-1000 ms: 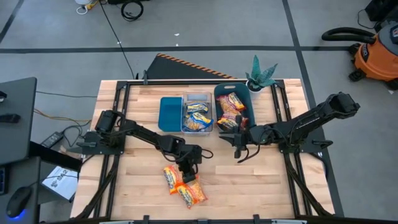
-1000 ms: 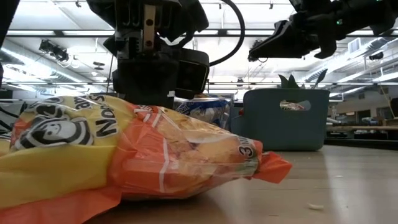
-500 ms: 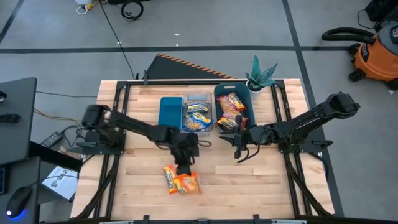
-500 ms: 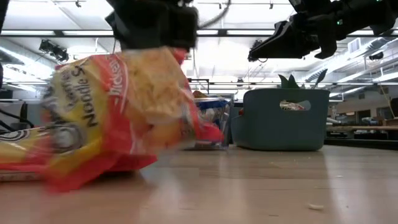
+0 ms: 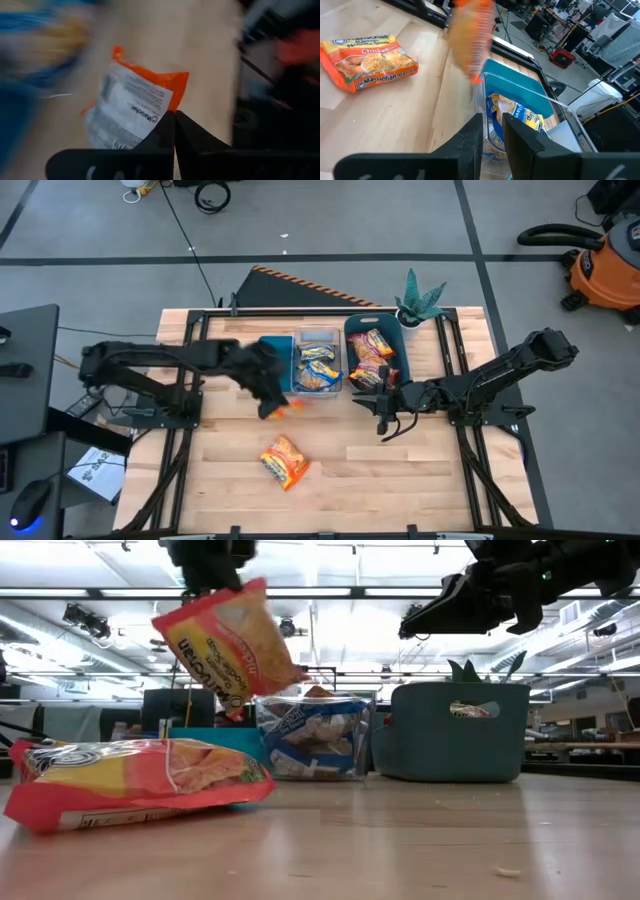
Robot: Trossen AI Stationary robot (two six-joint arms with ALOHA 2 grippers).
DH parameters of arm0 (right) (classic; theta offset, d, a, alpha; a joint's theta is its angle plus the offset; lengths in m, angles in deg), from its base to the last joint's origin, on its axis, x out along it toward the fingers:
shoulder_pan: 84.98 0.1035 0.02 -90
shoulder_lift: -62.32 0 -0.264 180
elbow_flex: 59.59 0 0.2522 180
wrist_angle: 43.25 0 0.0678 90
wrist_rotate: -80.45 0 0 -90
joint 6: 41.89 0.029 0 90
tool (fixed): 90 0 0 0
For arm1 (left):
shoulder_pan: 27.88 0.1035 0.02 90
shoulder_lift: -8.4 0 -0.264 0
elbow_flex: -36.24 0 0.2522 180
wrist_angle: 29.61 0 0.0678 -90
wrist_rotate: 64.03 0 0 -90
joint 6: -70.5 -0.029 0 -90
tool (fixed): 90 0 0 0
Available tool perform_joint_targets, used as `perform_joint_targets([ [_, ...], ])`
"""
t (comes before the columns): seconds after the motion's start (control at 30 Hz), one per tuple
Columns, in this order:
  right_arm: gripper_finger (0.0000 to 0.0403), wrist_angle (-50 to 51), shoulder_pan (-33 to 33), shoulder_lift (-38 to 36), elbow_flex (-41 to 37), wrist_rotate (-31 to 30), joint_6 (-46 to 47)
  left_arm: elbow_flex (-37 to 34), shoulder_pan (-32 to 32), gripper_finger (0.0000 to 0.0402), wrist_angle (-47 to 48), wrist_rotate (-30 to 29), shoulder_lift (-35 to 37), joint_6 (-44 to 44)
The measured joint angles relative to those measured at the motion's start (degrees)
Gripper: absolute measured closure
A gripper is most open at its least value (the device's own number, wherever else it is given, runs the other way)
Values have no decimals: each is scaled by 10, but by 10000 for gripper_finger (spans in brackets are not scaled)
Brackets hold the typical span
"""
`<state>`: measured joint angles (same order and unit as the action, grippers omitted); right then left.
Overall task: Sort Maruchan noodles
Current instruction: Put the bottom orange noodle pack into the blue bin
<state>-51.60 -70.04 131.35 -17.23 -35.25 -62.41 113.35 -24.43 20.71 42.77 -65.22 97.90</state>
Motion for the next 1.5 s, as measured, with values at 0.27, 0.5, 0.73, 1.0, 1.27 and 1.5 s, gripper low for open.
perform_joint_targets([
  [0.27, 324, -5, 0, 0, 0, 3, 1, 0, 94, 397, 43, -154, 94, 4],
  [0.5, 324, -6, 0, 0, 0, 3, 1, 0, 188, 398, 66, -212, 64, 4],
  [0.73, 324, -4, 0, 0, 0, 3, 4, 0, 276, 398, 71, -150, -4, 7],
  [1.0, 324, -1, 7, 0, 0, 3, 8, 0, 314, 398, 93, -111, -85, 17],
  [1.27, 324, -1, 23, 0, 0, 1, 5, 0, 324, 385, 61, -104, -155, -35],
  [1.5, 324, 2, 23, 0, 0, 0, 5, 0, 311, 392, 27, -78, -187, -222],
])
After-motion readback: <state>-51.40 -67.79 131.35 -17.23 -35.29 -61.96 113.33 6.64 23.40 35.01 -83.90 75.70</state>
